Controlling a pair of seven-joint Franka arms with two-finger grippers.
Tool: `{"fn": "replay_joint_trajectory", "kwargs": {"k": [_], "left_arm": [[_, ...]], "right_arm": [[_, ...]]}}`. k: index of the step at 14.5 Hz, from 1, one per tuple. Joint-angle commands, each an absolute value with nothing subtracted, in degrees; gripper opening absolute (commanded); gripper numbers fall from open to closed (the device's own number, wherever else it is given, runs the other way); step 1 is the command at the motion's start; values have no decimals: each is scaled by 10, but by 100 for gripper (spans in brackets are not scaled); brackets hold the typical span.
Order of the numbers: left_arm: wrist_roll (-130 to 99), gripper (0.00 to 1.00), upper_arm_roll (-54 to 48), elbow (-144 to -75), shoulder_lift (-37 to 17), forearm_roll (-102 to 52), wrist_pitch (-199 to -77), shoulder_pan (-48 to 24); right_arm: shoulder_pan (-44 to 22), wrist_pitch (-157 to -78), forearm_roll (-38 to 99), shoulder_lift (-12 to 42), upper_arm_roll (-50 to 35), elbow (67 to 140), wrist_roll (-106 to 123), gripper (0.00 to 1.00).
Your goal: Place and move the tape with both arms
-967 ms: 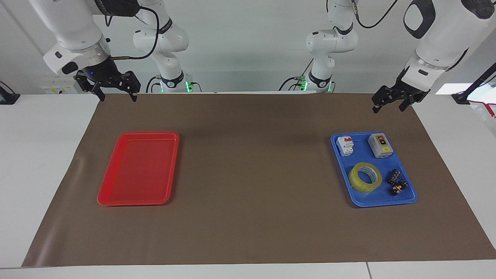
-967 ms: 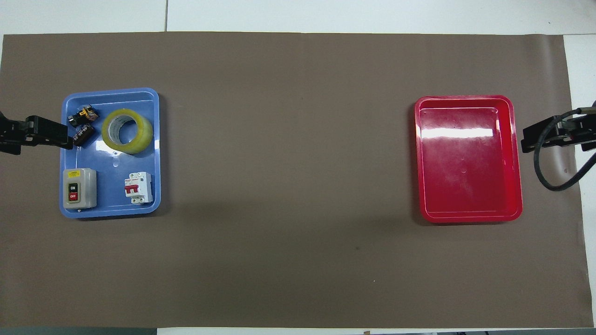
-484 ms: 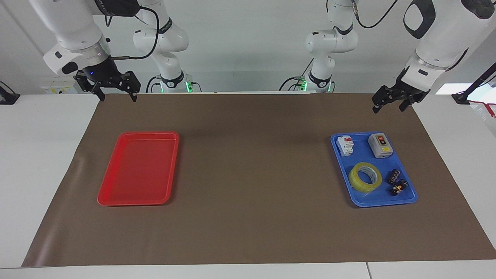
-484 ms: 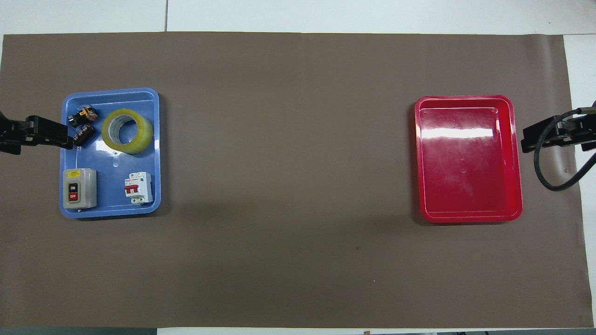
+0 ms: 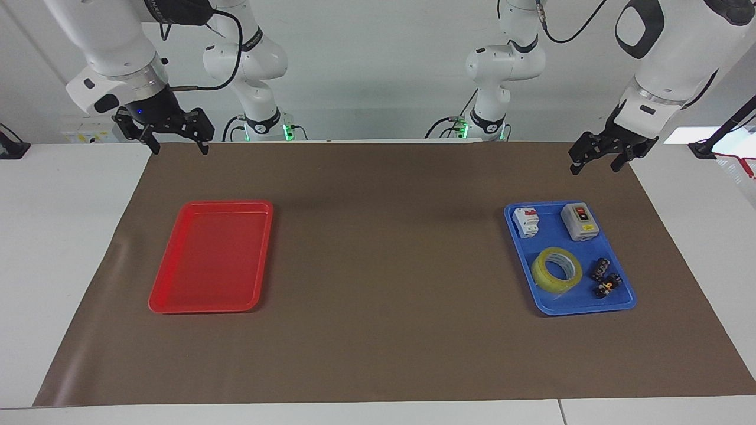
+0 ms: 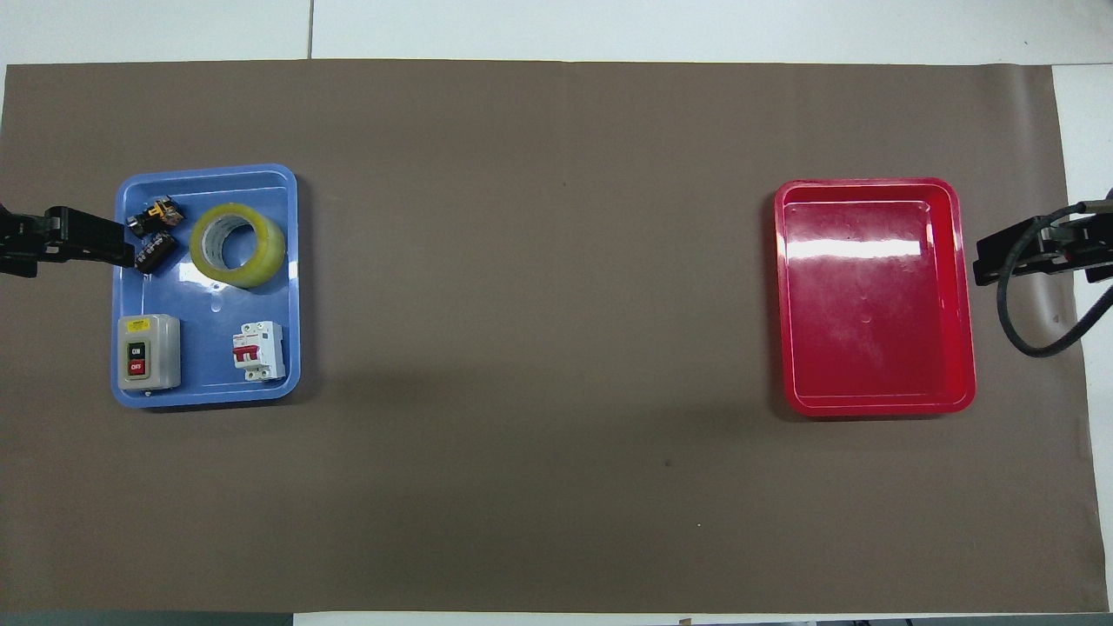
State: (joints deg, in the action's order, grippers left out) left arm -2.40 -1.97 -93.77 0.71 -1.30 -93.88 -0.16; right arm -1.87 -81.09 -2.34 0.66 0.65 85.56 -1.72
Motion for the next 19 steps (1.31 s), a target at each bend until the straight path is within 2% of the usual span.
{"fn": "replay_joint_trajectory", "kwargs": {"k": [1,9,13,19], "left_arm": [[-14,100,-19,-952,-4,-22,-981,10],[-11,100,-19,-961,-143,-22,-1150,18],[3,100,-19,-1027,-171,-22,-1280,25],[34,100,-18,-1054,-200,-21,-1302,37]], "right_arm": [[-12,-817,-25,6,4,855,-17,100],[-12,-817,-25,6,4,855,-17,100],[-12,-817,-25,6,4,855,-16,100],[-12,-817,-25,6,4,856,-17,100]]}}
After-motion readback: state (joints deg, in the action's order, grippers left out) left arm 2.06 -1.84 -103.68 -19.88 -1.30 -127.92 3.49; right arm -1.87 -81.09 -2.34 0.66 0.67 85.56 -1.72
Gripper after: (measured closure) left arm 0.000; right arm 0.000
